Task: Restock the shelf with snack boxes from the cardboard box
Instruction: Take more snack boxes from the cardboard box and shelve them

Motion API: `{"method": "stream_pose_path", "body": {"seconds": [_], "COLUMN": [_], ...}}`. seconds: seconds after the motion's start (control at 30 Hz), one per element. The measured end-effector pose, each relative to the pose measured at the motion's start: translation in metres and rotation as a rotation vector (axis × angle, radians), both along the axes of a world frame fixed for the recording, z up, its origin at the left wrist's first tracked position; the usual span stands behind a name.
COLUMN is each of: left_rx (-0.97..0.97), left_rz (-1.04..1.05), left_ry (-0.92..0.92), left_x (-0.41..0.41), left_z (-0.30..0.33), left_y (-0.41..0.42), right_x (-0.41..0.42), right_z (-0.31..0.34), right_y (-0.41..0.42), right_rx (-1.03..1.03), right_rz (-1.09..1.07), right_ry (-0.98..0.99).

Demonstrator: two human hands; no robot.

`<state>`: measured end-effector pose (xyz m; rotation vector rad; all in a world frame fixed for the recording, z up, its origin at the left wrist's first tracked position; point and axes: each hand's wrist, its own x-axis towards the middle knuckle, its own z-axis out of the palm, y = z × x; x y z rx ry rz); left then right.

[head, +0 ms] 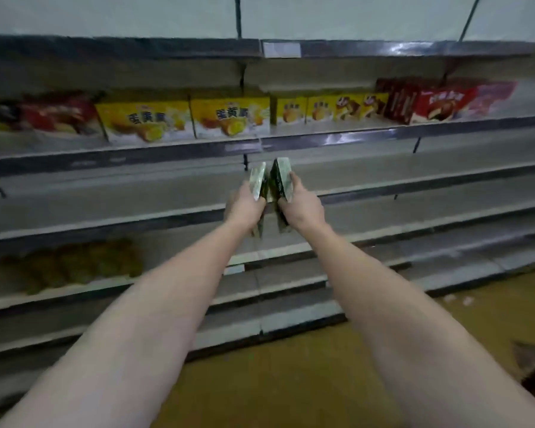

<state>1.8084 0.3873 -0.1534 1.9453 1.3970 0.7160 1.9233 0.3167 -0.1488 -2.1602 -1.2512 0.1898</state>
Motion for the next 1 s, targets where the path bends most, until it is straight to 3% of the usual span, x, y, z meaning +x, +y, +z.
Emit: {"method": "stream_pose_path", "body": {"seconds": [0.23, 0.67, 1.0], "left_rx": [0.185, 0.191, 0.010], "left_rz": [0.149, 0.453, 0.458], "left_ry": [0.081, 0.089, 0.222], "left_x": [-0.100, -0.197, -0.245], "left_z": [0.029, 0.082, 0.114], "left_y": [0.017, 0.060, 0.069], "right_x": [-0.077, -0.162, -0.192], "right_z": [0.026, 0.073, 0.085], "right_y": [0.046, 0.126, 0.161], "right_rx": [0.020, 0.132, 0.154], "right_rz": [0.241, 0.553, 0.708], "right_ry": [-0.105, -0.145, -0.208]}}
